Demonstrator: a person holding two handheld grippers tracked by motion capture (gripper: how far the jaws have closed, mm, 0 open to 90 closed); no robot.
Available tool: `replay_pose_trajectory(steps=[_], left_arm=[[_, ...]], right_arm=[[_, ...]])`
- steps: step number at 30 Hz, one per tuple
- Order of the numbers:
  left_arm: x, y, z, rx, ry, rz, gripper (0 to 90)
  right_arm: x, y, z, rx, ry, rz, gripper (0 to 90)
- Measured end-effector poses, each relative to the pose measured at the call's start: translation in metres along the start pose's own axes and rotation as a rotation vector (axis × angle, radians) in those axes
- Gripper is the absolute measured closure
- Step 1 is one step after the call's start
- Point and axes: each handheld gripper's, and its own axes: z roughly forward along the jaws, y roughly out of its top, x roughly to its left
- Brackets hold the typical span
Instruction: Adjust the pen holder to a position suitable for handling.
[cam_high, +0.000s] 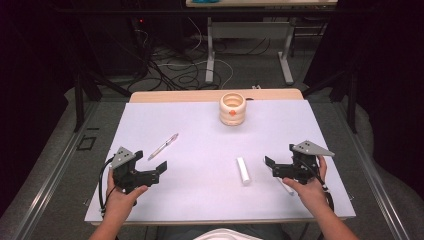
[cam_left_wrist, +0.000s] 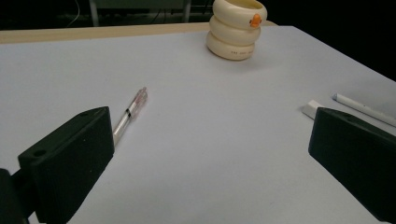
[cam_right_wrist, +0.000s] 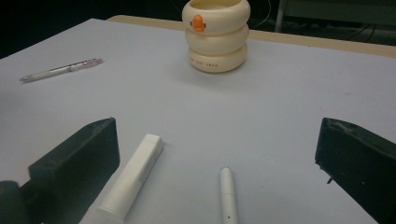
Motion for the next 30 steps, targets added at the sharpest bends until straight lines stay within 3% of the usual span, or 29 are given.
replay_pose_trajectory(steps=[8, 15, 19, 23, 28, 30], left_arm=[[0.003, -0.002, 0.001, 0.015, 0.007, -0.017, 0.3], [0.003, -0.002, 0.004, 0.033, 0.021, -0.027, 0.3], [0.003, -0.003, 0.003, 0.031, 0.016, -0.029, 0.3], [0.003, -0.004, 0.004, 0.039, 0.014, -0.029, 0.3], [0.003, -0.006, 0.003, 0.041, 0.021, -0.016, 0.3], [0.003, -0.007, 0.002, 0.042, 0.024, -0.026, 0.4]], right_arm=[[-0.003, -0.002, 0.006, 0.025, 0.008, -0.009, 0.7], [0.001, -0.002, 0.009, 0.044, -0.026, -0.075, 5.4], [0.005, 0.000, 0.013, 0.064, -0.026, -0.091, 13.9], [0.007, 0.000, 0.016, 0.086, -0.018, -0.102, 16.6], [0.009, 0.005, 0.021, 0.115, -0.032, -0.167, 23.1], [0.009, 0.007, 0.024, 0.117, -0.022, -0.163, 24.4]])
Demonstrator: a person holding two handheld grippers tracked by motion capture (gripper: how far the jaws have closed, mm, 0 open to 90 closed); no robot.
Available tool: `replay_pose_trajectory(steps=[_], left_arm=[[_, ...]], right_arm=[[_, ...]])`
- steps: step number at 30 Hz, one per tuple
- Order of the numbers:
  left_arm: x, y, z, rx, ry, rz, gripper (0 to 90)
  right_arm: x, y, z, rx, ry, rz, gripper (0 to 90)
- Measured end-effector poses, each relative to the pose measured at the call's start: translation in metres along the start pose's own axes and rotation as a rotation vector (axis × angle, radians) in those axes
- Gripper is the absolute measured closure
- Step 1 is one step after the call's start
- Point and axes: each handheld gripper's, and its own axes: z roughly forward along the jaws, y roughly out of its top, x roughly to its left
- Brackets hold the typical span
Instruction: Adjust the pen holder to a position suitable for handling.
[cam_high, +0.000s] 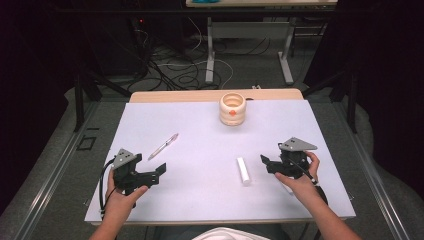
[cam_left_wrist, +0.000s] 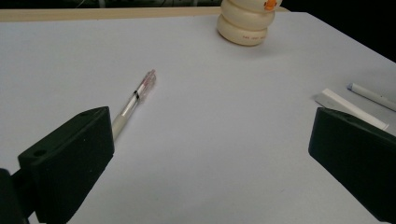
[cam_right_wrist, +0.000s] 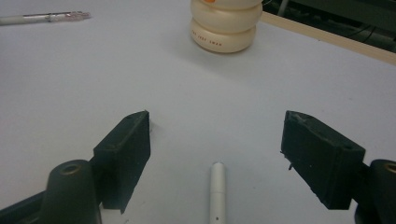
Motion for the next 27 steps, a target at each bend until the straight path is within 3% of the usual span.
replay_pose_trajectory(steps=[6, 13, 23, 27], left_arm=[[0.002, -0.001, -0.001, 0.001, 0.005, 0.000, 0.4], [0.002, -0.002, 0.001, 0.011, 0.008, -0.004, 0.5], [0.003, -0.002, 0.001, 0.012, 0.009, -0.005, 0.9], [0.003, -0.003, 0.002, 0.018, 0.012, -0.001, 0.9]], right_arm=[[0.001, 0.008, 0.003, 0.028, 0.025, 0.017, 25.4], [-0.001, 0.022, 0.005, 0.040, 0.016, 0.017, 25.3], [-0.001, 0.056, 0.011, 0.043, 0.024, -0.032, 26.7], [0.002, 0.068, 0.016, 0.080, 0.037, -0.040, 28.0]])
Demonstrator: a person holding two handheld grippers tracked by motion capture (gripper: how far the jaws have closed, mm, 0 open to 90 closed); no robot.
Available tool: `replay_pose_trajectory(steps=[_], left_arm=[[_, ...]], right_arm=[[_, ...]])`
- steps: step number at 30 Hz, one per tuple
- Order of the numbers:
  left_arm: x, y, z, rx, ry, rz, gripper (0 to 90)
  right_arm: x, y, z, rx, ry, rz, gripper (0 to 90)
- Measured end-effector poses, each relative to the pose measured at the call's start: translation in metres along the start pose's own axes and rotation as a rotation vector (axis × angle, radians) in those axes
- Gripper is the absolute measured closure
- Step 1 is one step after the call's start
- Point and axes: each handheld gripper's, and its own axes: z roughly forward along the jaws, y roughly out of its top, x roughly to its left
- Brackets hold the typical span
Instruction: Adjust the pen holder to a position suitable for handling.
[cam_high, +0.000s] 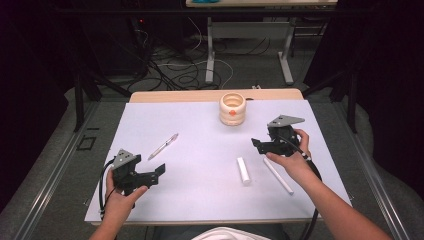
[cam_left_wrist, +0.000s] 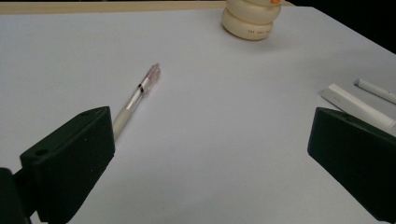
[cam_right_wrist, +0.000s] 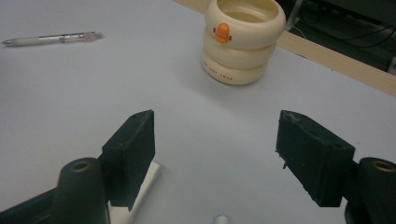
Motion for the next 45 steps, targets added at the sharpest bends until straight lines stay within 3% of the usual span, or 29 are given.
replay_pose_trajectory(steps=[6, 9, 10, 14, 22, 23, 29, 36, 40, 45], left_arm=[[0.000, -0.001, 0.001, 0.009, 0.001, 0.006, 0.8], [0.000, -0.001, 0.002, 0.014, 0.002, 0.006, 0.8], [0.000, -0.001, 0.002, 0.016, 0.004, 0.006, 0.8], [0.001, -0.001, 0.003, 0.019, 0.008, 0.011, 0.8], [0.002, -0.002, 0.003, 0.021, 0.014, 0.005, 0.9], [0.003, -0.002, 0.004, 0.022, 0.014, 0.005, 0.9], [0.003, -0.002, 0.004, 0.026, 0.016, 0.004, 0.9], [0.005, -0.002, 0.005, 0.025, 0.022, 0.003, 0.9], [0.006, -0.003, 0.005, 0.032, 0.023, -0.007, 0.9], [0.008, -0.003, 0.006, 0.028, 0.029, -0.008, 0.9]], right_arm=[[0.002, 0.014, 0.010, 0.027, 0.040, -0.036, 32.1], [0.003, 0.023, 0.017, 0.047, 0.069, -0.095, 32.5], [0.003, 0.023, 0.017, 0.047, 0.069, -0.095, 32.5], [0.005, 0.036, 0.026, 0.056, 0.061, -0.206, 31.8], [0.005, 0.053, 0.043, 0.069, 0.044, -0.280, 30.3], [0.005, 0.058, 0.046, 0.099, 0.039, -0.295, 29.7], [0.004, 0.072, 0.059, 0.110, 0.048, -0.311, 29.6], [-0.003, 0.090, 0.073, 0.127, 0.046, -0.280, 31.4], [-0.005, 0.098, 0.081, 0.130, 0.070, -0.279, 34.5], [-0.006, 0.104, 0.089, 0.146, 0.052, -0.270, 34.5]])
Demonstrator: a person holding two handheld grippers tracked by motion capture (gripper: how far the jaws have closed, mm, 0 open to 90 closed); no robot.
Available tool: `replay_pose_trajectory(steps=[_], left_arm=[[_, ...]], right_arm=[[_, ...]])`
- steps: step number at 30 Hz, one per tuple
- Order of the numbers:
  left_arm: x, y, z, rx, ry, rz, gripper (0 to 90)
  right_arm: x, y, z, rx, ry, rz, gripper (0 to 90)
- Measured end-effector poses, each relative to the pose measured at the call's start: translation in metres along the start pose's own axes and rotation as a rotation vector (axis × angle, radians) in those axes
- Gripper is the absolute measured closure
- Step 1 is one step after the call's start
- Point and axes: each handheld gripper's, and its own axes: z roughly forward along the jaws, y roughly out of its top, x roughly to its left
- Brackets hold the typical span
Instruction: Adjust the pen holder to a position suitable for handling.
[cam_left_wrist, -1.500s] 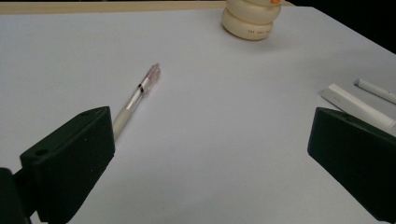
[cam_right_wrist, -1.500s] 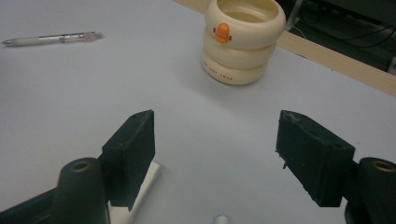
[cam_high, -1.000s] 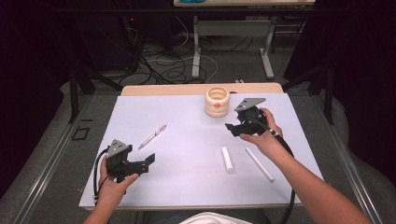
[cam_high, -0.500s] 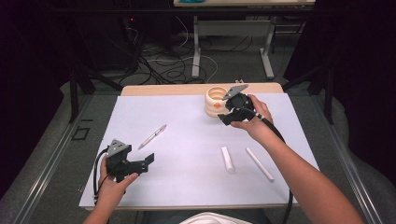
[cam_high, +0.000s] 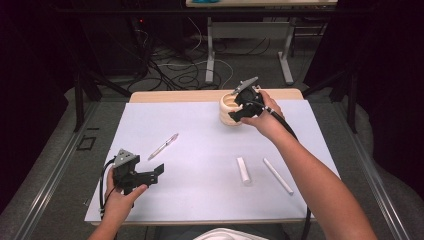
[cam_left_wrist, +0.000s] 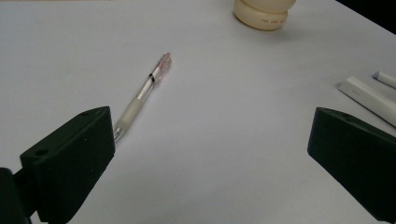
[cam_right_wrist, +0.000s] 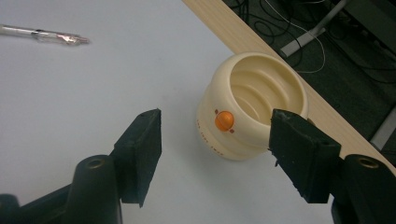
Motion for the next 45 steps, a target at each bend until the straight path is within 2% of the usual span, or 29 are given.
replay_pose_trajectory(steps=[3, 9, 10, 11, 13, 16, 18, 20, 23, 24, 25, 26, 30, 31, 32, 34, 35, 37, 38, 39, 43, 44, 45], left_arm=[[0.000, 0.000, 0.000, 0.002, 0.001, -0.007, 0.9], [0.001, -0.001, 0.000, 0.006, 0.004, -0.011, 1.1], [0.001, -0.001, 0.000, 0.006, 0.004, -0.011, 1.1], [0.001, -0.001, 0.000, 0.006, 0.004, -0.011, 1.1], [0.002, 0.000, 0.000, 0.002, 0.009, -0.004, 1.1], [0.002, -0.001, -0.001, 0.000, 0.006, -0.020, 1.1], [0.002, -0.001, -0.001, 0.002, 0.007, -0.020, 1.1], [0.004, -0.001, -0.001, 0.005, 0.007, -0.021, 1.1], [0.005, -0.001, 0.000, 0.003, 0.009, -0.024, 1.1], [0.006, -0.001, 0.000, 0.005, 0.009, -0.027, 1.1], [0.006, -0.001, 0.000, 0.005, 0.009, -0.027, 1.1], [0.006, -0.001, 0.000, 0.005, 0.009, -0.029, 1.1], [0.006, -0.001, -0.001, 0.005, 0.008, -0.033, 1.1], [0.006, -0.001, -0.001, 0.004, 0.007, -0.032, 1.1], [0.006, -0.001, -0.001, 0.004, 0.007, -0.031, 1.1], [0.006, -0.002, -0.001, 0.001, 0.007, -0.032, 1.1], [0.006, -0.002, -0.001, 0.001, 0.006, -0.032, 1.1], [0.006, -0.002, -0.002, 0.004, 0.007, -0.033, 1.1], [0.007, -0.003, -0.002, 0.008, 0.005, -0.034, 1.1], [0.007, -0.003, -0.001, 0.006, 0.005, -0.037, 1.1], [0.008, -0.003, -0.002, 0.009, 0.007, -0.040, 1.4], [0.008, -0.003, -0.002, 0.007, 0.005, -0.038, 1.4], [0.008, -0.003, -0.002, 0.009, 0.006, -0.036, 1.4]], right_arm=[[-0.002, 0.003, 0.006, 0.003, 0.005, -0.002, 34.7], [-0.006, 0.005, 0.021, -0.012, -0.021, 0.001, 35.4], [-0.007, 0.005, 0.023, -0.005, -0.012, 0.008, 35.3], [-0.008, 0.004, 0.026, 0.004, -0.026, 0.007, 35.3], [-0.011, 0.003, 0.031, 0.008, -0.023, 0.017, 35.3], [-0.015, 0.001, 0.038, 0.006, -0.027, 0.017, 35.2], [-0.017, -0.001, 0.044, 0.018, -0.025, 0.031, 34.7], [-0.018, -0.001, 0.050, 0.034, -0.018, 0.025, 34.6], [-0.017, -0.001, 0.056, 0.031, -0.016, 0.006, 34.6], [-0.016, -0.001, 0.059, 0.025, -0.004, 0.021, 34.6], [-0.017, 0.000, 0.060, 0.037, 0.014, -0.003, 34.5], [-0.016, 0.000, 0.062, 0.032, 0.000, -0.008, 34.5], [-0.015, 0.000, 0.068, 0.022, -0.004, -0.014, 34.2], [-0.014, 0.000, 0.068, 0.039, 0.007, -0.015, 34.1], [-0.015, 0.000, 0.071, 0.022, -0.003, -0.018, 34.1], [-0.014, 0.000, 0.071, 0.028, -0.020, -0.010, 34.2], [-0.014, 0.000, 0.072, 0.043, -0.010, -0.017, 34.3], [-0.014, 0.000, 0.073, 0.038, -0.008, -0.027, 34.7], [-0.013, -0.001, 0.076, 0.012, 0.003, -0.014, 35.2], [-0.014, 0.000, 0.077, 0.024, 0.001, -0.030, 36.7], [-0.013, 0.000, 0.079, 0.050, 0.010, -0.035, 39.6], [-0.011, -0.003, 0.084, 0.000, 0.022, -0.018, 42.0], [-0.011, 0.000, 0.078, 0.117, 0.026, -0.038, 43.2]])
